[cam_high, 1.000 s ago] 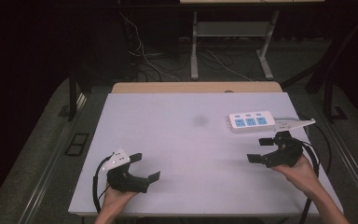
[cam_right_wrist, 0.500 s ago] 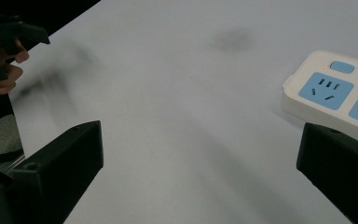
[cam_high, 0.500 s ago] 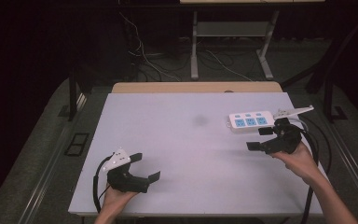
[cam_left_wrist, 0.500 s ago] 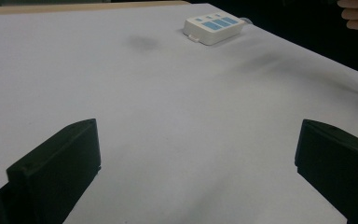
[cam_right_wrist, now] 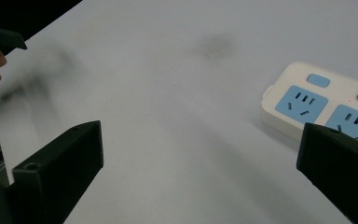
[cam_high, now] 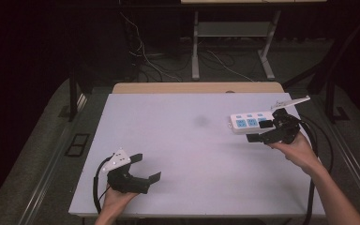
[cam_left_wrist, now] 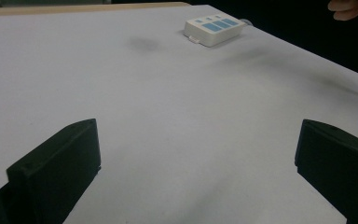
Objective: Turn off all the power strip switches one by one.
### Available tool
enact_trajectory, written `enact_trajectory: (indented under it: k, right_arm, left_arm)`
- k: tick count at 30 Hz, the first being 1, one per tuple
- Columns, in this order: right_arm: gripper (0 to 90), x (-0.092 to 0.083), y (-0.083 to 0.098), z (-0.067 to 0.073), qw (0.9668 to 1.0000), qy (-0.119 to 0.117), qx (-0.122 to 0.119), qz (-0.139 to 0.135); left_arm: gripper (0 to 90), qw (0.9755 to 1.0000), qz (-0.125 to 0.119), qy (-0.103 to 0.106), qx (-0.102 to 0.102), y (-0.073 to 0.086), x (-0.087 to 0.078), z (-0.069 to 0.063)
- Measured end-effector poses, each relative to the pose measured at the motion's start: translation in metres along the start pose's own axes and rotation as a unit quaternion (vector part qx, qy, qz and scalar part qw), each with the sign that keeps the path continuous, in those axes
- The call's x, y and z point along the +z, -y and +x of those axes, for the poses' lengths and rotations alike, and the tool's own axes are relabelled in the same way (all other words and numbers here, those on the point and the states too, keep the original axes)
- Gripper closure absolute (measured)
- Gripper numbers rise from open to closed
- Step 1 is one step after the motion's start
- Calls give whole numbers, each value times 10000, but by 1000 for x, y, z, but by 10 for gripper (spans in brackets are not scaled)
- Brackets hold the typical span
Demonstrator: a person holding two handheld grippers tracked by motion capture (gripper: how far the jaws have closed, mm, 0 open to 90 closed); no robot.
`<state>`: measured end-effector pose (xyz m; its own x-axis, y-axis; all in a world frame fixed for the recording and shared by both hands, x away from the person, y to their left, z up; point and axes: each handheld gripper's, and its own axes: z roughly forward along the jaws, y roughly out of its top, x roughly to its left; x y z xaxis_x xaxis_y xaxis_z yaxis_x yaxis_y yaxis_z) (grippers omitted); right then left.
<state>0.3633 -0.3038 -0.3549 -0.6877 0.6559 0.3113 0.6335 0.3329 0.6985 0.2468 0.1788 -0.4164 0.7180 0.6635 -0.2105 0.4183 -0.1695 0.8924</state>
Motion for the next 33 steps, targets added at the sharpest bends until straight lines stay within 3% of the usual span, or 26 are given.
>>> enact_trajectory:
  k: [18,33]
  right_arm:
    - [2,15,-25,-25,9997,175,33,144]
    - [3,29,-39,-52,9980,572,153,217]
  left_arm:
    - [0,10000,29,25,12,0,1,0]
    - [0,10000,28,27,-2,-1,0,1]
